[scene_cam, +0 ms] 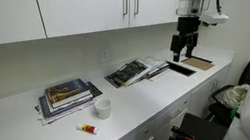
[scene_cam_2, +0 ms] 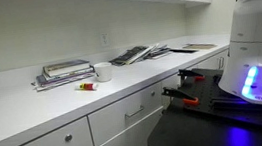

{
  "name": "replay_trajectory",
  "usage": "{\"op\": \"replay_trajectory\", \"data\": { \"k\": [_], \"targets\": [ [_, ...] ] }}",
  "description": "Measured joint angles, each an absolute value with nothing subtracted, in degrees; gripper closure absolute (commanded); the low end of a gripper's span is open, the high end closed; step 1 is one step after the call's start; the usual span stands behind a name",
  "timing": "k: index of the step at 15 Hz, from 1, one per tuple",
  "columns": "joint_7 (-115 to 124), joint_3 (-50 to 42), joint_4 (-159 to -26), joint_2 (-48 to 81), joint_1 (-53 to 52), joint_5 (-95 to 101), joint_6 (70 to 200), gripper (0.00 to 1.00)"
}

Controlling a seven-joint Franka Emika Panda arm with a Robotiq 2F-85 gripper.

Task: Put the glue stick into the mug.

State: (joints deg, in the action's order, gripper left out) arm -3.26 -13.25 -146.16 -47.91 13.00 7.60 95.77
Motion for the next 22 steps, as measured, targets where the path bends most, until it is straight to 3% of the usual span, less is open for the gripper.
{"op": "replay_trajectory", "data": {
  "k": [6,10,15,22],
  "targets": [
    [-3.3,-13.1,-146.4,-47.5,11.9,7.3,96.5,0.0],
    [-4.7,-10.1,-148.7,-42.1,4.2,4.9,104.2,0.0],
    [-10.8,-5.9,-149.0,-26.2,-4.9,2.3,119.1,0.0],
    [-18.1,-2.8,-141.3,-0.6,-6.3,-0.1,136.6,0.0]
  ]
}}
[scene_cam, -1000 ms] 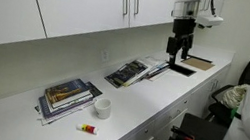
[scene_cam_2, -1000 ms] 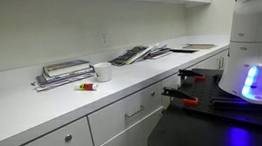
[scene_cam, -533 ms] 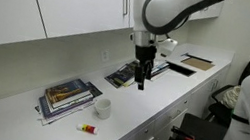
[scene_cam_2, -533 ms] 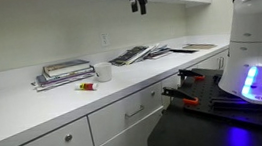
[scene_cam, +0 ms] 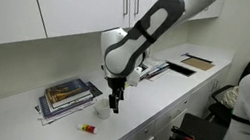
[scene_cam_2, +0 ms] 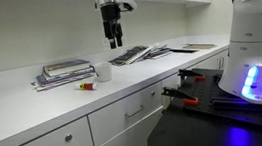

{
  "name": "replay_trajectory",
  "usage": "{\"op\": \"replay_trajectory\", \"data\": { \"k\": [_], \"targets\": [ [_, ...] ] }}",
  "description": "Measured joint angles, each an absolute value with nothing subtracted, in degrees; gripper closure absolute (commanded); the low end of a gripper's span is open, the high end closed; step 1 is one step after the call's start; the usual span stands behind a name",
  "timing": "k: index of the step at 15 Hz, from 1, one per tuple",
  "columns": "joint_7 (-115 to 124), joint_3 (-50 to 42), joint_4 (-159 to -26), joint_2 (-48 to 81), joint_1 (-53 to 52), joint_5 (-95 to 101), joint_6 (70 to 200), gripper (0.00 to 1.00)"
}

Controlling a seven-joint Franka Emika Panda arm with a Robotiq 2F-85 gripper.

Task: Put the glue stick into the mug.

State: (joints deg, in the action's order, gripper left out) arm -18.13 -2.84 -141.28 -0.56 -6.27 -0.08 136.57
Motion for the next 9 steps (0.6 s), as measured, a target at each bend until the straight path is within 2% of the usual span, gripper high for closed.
{"op": "replay_trajectory", "data": {
  "k": [9],
  "targets": [
    [-19.6,2.3,-126.7,22.3,-5.4,-0.7,141.9,0.01]
  ]
}}
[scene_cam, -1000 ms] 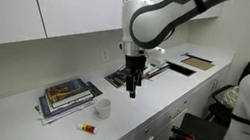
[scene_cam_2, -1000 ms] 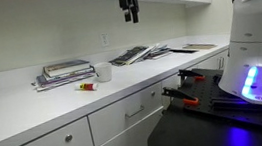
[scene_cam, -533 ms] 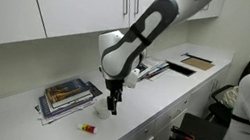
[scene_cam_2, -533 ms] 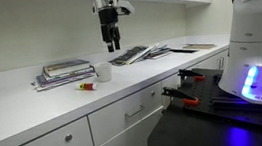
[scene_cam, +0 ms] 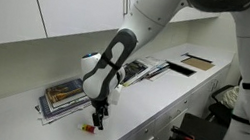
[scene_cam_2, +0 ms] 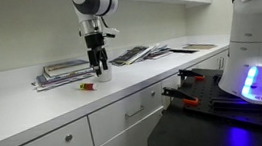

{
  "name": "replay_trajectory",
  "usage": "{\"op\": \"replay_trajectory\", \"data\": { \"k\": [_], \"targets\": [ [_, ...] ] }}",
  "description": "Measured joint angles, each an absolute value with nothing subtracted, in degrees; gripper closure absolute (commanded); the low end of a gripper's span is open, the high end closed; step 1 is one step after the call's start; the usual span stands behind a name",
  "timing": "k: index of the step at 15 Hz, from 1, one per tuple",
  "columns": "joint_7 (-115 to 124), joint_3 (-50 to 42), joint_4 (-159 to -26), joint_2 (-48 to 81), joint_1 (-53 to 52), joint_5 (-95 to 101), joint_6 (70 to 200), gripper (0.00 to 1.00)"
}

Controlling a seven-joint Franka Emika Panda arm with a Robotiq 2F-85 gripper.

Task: Put the glue stick into the mug.

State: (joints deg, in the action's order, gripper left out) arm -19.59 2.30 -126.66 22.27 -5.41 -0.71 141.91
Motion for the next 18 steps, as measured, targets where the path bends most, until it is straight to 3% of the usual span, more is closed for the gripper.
{"op": "replay_trajectory", "data": {
  "k": [6,7,9,16,18],
  "targets": [
    [-17.7,3.1,-119.5,29.9,-5.0,-0.2,142.9,0.11],
    [-17.2,3.5,-118.6,30.7,-5.1,-0.2,143.3,0.32],
    [-15.9,4.0,-117.3,32.6,-5.3,0.2,144.3,0.38],
    [-11.9,4.0,-116.0,36.5,-6.2,2.6,146.8,0.91],
    [-11.8,4.0,-116.0,36.4,-6.3,2.7,146.8,0.91]
  ]
}}
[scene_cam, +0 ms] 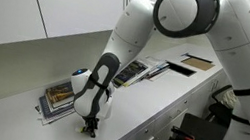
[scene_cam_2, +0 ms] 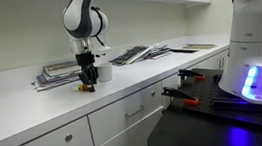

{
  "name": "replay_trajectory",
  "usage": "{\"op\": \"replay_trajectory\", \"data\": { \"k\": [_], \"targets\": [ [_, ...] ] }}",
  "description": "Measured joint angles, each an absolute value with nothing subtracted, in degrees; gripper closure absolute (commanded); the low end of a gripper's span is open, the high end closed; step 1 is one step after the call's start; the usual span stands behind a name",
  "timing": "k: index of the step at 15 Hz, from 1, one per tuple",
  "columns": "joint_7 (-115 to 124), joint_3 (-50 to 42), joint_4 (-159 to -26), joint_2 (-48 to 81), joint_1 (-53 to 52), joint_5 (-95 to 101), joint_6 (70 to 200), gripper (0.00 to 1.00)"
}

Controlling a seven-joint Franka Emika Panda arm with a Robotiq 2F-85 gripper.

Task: Put the glue stick into the mug.

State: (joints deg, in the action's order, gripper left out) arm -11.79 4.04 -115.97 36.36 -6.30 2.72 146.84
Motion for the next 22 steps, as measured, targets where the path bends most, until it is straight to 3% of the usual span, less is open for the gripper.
{"op": "replay_trajectory", "data": {
  "k": [3,13,22],
  "targets": [
    [-10.3,4.6,-116.5,34.9,-6.0,1.5,143.5,0.91],
    [-11.4,5.8,-116.8,22.5,-2.7,-0.3,97.9,0.91],
    [-20.1,7.3,-114.3,26.8,-5.6,16.0,81.9,0.91]
  ]
}}
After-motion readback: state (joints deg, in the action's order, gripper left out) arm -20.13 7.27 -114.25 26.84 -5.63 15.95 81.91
